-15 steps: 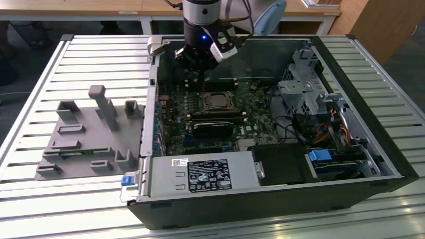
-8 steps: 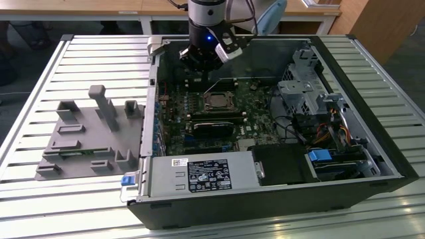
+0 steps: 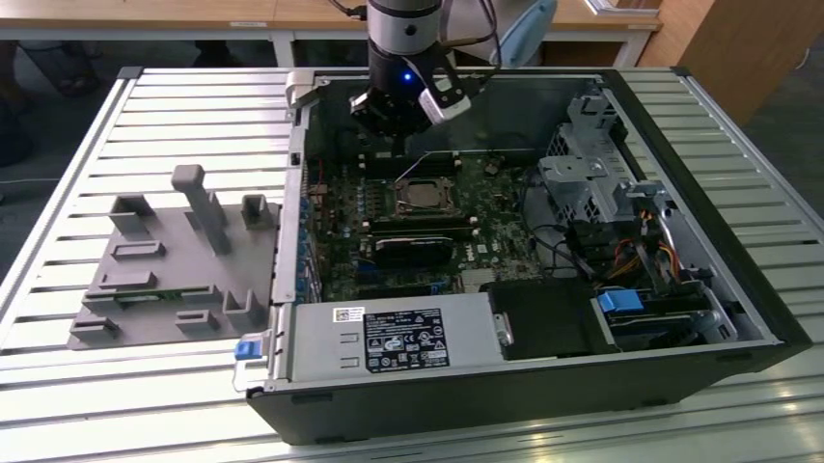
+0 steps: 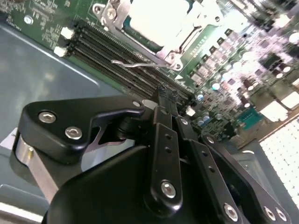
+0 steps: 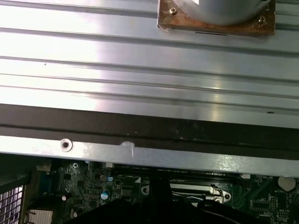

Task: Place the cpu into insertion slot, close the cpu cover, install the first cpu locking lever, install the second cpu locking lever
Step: 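Install the first cpu locking lever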

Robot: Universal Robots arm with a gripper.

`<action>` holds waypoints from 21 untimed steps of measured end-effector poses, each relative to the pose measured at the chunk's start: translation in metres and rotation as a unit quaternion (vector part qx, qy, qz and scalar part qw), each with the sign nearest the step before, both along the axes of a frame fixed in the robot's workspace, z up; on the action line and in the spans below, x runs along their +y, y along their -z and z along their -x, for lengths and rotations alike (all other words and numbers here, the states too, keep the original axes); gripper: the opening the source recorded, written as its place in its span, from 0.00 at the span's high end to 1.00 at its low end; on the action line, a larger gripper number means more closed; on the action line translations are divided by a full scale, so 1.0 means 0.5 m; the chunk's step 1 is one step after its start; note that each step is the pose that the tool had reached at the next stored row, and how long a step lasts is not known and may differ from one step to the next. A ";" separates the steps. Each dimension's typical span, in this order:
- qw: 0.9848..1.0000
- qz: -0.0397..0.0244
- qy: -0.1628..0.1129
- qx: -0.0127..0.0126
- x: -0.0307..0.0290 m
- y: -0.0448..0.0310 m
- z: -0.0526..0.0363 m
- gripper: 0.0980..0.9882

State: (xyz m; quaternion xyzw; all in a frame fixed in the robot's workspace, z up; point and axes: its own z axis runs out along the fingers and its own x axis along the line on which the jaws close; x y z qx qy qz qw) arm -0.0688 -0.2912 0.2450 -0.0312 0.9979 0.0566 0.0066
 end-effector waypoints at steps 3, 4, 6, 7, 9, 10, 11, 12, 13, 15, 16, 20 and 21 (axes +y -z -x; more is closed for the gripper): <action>1.000 0.000 0.000 0.000 0.000 0.007 -0.012 0.99; 1.000 0.000 0.000 0.000 0.000 0.008 -0.015 0.99; 1.000 0.000 0.000 0.000 0.000 0.011 -0.020 0.99; 1.000 0.000 0.000 0.000 0.000 0.012 -0.022 0.99; 1.000 0.000 0.000 0.000 0.000 0.015 -0.025 0.99; 1.000 0.000 0.000 0.000 0.000 0.016 -0.027 0.99; 1.000 0.000 0.000 0.000 0.000 0.018 -0.029 0.99; 1.000 0.000 0.000 0.000 0.000 0.019 -0.030 0.99; 1.000 0.000 0.000 0.000 0.000 0.021 -0.032 0.99; 1.000 0.000 0.000 0.000 0.000 0.023 -0.035 0.99; 1.000 0.000 0.000 0.000 0.000 0.024 -0.037 0.99; 1.000 0.000 0.000 0.000 0.000 0.026 -0.041 0.99; 1.000 0.000 0.000 0.000 -0.001 0.027 -0.042 0.99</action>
